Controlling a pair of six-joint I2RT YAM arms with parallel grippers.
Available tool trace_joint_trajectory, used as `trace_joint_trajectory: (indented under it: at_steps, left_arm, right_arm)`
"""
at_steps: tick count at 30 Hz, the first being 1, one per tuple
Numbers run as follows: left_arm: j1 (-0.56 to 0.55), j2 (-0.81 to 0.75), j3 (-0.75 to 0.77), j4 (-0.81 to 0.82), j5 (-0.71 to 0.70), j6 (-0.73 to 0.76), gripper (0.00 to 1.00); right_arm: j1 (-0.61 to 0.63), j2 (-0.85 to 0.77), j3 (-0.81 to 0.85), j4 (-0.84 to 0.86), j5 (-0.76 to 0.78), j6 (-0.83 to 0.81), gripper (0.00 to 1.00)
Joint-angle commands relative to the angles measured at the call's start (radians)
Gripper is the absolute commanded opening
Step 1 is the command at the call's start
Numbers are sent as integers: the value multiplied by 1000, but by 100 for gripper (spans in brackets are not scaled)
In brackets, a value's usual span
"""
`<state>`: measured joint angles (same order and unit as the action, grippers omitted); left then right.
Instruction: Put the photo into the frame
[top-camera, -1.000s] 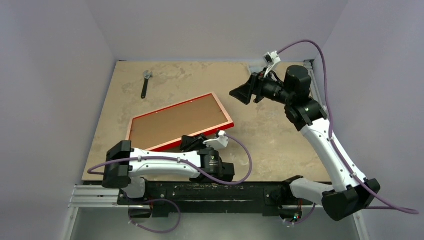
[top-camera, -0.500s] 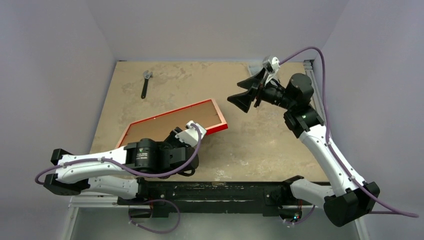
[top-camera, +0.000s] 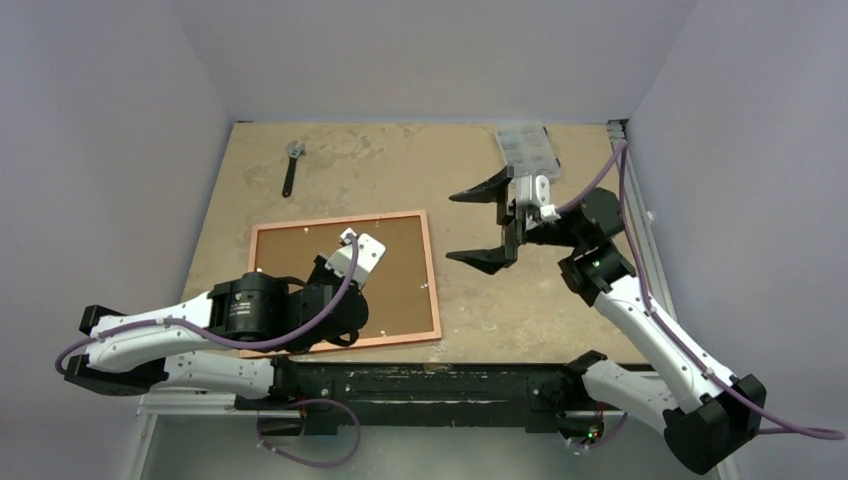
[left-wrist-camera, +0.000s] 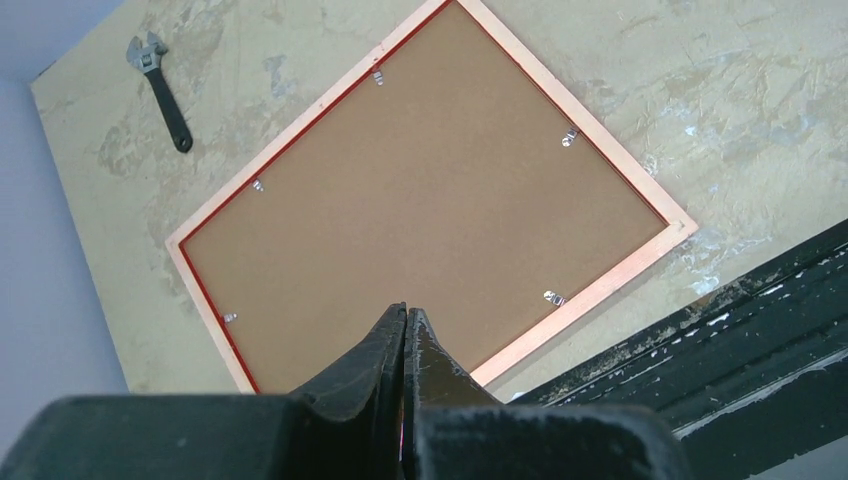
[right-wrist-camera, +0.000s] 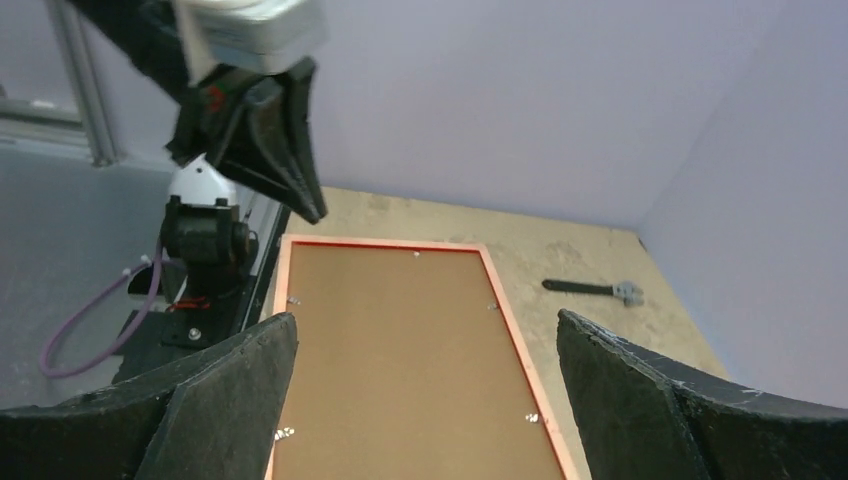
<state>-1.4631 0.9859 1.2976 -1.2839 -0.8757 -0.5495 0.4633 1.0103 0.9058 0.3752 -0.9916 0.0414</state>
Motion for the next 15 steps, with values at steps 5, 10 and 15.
trace_joint_trajectory:
  at_steps: [5, 10, 15]
  left_arm:
    - [8, 27, -48, 52, 39, -12, 16]
    - [44, 22, -141, 211, 166, 25, 32]
    - [185, -12, -256, 397, 401, 59, 53]
  right_arm:
    - [40, -53, -91, 12, 85, -108, 98]
    - [39, 32, -15, -289, 397, 122, 99]
    - [42, 190, 101, -643, 611, 347, 99]
